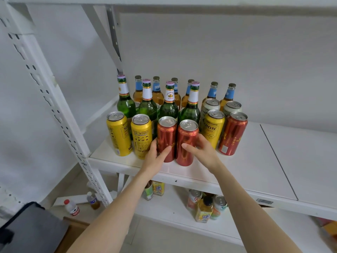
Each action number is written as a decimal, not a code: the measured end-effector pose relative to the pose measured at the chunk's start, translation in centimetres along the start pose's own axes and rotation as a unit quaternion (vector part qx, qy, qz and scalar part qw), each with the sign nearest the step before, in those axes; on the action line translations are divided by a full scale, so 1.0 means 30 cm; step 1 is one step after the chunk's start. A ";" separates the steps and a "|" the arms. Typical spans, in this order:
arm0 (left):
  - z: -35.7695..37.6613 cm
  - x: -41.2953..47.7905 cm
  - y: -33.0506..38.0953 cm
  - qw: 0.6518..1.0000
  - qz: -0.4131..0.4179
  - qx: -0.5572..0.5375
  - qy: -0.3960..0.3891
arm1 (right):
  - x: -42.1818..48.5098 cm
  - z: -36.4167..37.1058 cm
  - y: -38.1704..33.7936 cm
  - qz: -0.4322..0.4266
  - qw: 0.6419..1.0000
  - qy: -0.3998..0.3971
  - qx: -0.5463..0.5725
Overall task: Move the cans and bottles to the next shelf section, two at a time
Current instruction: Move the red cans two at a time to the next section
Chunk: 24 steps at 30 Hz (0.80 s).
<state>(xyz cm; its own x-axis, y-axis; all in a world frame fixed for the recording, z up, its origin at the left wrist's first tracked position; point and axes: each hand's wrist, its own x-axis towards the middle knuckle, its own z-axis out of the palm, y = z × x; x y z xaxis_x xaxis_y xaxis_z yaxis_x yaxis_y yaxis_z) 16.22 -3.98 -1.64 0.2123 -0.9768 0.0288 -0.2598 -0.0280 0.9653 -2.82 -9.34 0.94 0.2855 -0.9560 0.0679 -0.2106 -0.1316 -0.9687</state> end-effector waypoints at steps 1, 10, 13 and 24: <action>0.001 0.010 -0.007 1.000 0.004 -0.008 -0.001 | 0.005 -0.001 0.004 0.001 1.000 -0.003 0.015; 0.012 0.042 -0.019 0.997 0.004 -0.077 -0.001 | 0.025 0.004 0.030 0.003 0.992 -0.025 0.120; 0.011 0.031 -0.008 0.997 0.001 -0.078 0.000 | 0.013 0.003 0.023 0.012 0.990 -0.021 0.136; -0.032 -0.088 0.049 0.987 -0.079 -0.126 -0.058 | -0.078 0.010 -0.026 0.147 0.967 0.051 0.202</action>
<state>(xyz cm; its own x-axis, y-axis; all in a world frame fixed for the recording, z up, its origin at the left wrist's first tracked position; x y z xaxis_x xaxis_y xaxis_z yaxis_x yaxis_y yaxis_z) 16.19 -1.23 -0.04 0.1186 -0.9827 -0.1424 0.0140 -0.1417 0.9898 -3.05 -6.91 1.45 0.1715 -0.9600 -0.2215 0.1204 0.2436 -0.9624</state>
